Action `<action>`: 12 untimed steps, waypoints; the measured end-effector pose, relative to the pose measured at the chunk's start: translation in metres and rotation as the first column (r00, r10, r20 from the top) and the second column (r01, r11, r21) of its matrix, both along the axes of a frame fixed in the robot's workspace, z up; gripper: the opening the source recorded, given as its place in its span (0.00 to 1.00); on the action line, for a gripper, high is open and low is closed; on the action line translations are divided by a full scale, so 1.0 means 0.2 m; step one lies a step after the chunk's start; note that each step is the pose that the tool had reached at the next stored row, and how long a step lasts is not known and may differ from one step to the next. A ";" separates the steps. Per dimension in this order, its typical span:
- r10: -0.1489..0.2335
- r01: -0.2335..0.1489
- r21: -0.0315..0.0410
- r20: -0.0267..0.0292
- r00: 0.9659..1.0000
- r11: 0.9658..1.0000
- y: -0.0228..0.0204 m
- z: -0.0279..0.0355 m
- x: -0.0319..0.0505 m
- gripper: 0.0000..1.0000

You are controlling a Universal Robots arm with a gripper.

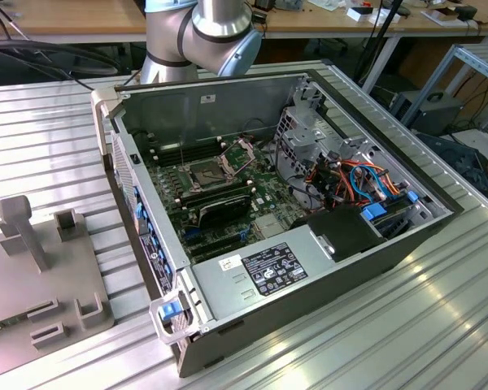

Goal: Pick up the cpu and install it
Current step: 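Reach for the cpu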

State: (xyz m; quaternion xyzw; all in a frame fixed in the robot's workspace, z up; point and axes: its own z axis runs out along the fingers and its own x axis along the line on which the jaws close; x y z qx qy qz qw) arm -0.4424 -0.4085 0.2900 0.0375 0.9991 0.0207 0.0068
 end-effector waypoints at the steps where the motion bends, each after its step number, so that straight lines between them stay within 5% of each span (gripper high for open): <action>1: 0.000 0.000 0.000 -0.001 1.000 1.000 -0.003 -0.002 -0.001 0.11; 5: 0.000 0.000 -0.001 -0.006 1.000 1.000 -0.034 -0.011 -0.010 0.11; 12: 0.000 0.000 -0.002 -0.011 1.000 1.000 -0.128 -0.023 -0.017 0.11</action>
